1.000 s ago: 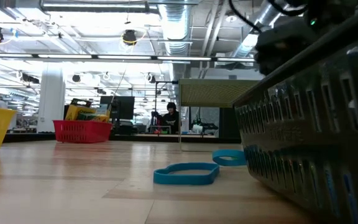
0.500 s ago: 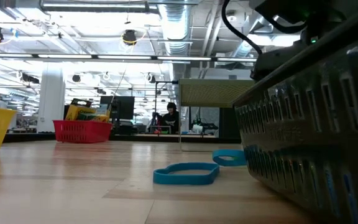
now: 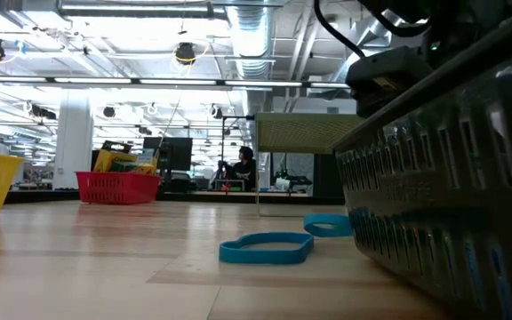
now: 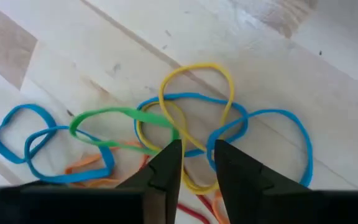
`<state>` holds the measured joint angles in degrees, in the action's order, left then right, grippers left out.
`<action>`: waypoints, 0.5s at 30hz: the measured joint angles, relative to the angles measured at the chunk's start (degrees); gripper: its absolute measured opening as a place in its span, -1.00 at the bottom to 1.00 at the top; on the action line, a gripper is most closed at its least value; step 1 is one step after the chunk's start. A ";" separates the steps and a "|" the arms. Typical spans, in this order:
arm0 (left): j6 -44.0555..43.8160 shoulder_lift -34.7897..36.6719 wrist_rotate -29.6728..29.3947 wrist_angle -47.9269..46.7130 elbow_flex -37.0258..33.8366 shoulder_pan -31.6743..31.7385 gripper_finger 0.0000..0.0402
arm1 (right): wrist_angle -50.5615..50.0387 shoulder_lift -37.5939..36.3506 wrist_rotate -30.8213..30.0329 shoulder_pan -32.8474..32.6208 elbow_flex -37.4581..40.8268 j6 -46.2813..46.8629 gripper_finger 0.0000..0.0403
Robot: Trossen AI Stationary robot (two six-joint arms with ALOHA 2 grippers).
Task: Pick & Place Office Desk Supplies
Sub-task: Put the blue rubber band into the yellow bin
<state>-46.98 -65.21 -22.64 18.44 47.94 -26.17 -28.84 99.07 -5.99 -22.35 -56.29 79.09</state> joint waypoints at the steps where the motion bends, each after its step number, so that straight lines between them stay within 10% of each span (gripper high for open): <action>1: 0.00 0.00 -0.01 0.00 0.00 0.00 -0.07 | 0.07 0.00 0.01 -0.05 0.00 0.13 -0.54; 15: 0.07 0.00 -0.01 0.00 0.00 0.00 -0.07 | -1.14 -0.04 -0.06 -0.07 -0.02 1.48 -0.97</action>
<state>-46.92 -65.21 -22.65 18.44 47.94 -26.17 -29.98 99.02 -6.04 -22.41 -56.31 80.58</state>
